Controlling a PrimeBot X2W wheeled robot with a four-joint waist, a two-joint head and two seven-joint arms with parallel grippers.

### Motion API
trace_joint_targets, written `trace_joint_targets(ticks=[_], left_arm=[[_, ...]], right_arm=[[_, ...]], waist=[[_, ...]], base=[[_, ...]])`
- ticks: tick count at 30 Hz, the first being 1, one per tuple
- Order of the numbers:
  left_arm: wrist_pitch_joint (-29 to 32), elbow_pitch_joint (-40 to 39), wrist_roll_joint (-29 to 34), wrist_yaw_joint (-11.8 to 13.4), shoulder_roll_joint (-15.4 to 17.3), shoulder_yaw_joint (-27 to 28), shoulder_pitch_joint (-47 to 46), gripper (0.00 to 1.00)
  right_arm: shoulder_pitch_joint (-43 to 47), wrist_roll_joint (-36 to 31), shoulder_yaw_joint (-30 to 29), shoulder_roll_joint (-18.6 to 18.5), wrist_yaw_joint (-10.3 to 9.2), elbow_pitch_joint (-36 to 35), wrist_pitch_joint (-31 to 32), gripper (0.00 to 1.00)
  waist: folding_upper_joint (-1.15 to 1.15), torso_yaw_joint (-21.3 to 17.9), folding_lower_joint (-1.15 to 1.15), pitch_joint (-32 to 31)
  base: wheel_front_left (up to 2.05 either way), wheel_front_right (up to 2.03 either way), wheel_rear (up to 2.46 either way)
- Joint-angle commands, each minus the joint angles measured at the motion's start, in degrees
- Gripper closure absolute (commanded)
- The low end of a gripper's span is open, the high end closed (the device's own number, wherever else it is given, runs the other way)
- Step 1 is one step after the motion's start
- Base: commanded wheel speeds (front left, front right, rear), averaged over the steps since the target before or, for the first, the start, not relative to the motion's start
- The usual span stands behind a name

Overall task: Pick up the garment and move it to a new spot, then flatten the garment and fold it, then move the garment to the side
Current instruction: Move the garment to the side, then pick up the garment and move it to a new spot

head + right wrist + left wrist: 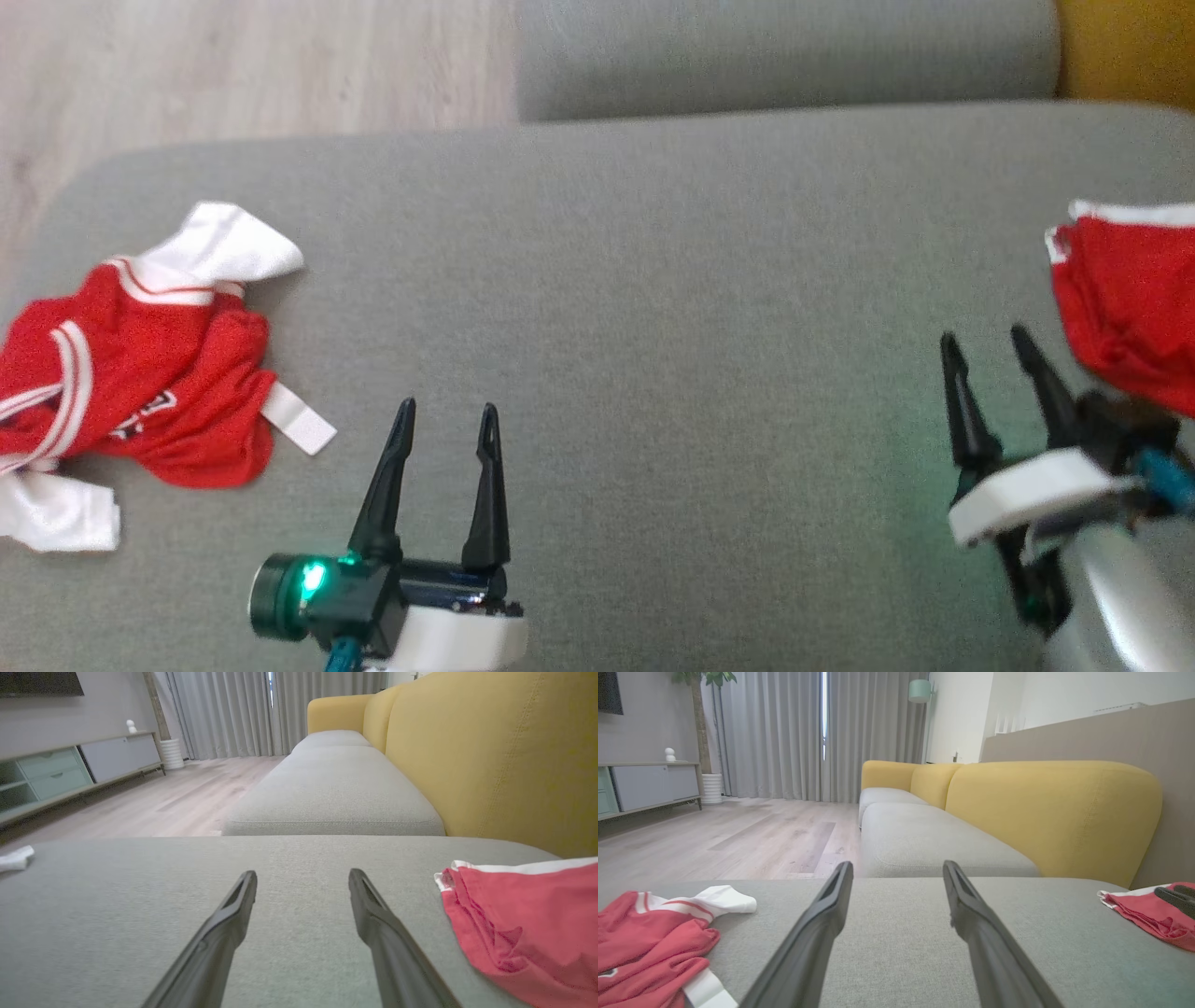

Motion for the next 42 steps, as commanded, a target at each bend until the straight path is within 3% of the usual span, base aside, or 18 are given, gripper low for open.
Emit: trace_joint_targets(ticks=[1, 10, 16, 34, 42], left_arm=[[-0.27, -2.36, -0.30, 0.47, -0.12, 1.97, -0.89, 0.00], [-0.27, -3.57, -0.32, 1.21, -0.12, 3.73, 3.25, 0.00], [-0.27, -2.36, -0.07, 0.23, -0.12, 5.64, 6.03, 0.00], [-0.27, -2.03, 0.85, -0.90, -0.12, 6.65, 6.73, 0.00], [-0.27, -1.54, 1.07, -1.12, -0.12, 6.50, 6.28, 0.00]], right_arm=[[0.68, 0.59, 0.47, 0.43, 0.39, -3.39, -0.74, 0.00], [14.19, -0.93, -5.53, 6.32, 0.39, -20.78, -0.77, 0.00], [19.73, -1.62, -6.29, 7.25, 0.39, -21.07, -0.78, 0.00], [20.65, -1.71, -6.85, 8.19, 0.39, -22.06, -0.78, 0.00], [21.51, -1.78, -7.51, 8.35, 0.39, -22.53, -0.78, 0.00]], waist=[[0.00, 1.80, 0.02, -3.39], [0.00, 3.30, 0.02, -7.12], [0.00, 3.22, 0.02, -8.50], [0.00, 2.92, 0.02, -9.40], [0.00, 5.41, 0.02, -9.31]], base=[[0.00, 0.00, 0.00], [0.00, 0.00, 0.00], [0.00, 0.00, 0.00], [0.00, 0.00, 0.00], [0.00, 0.00, 0.00]])
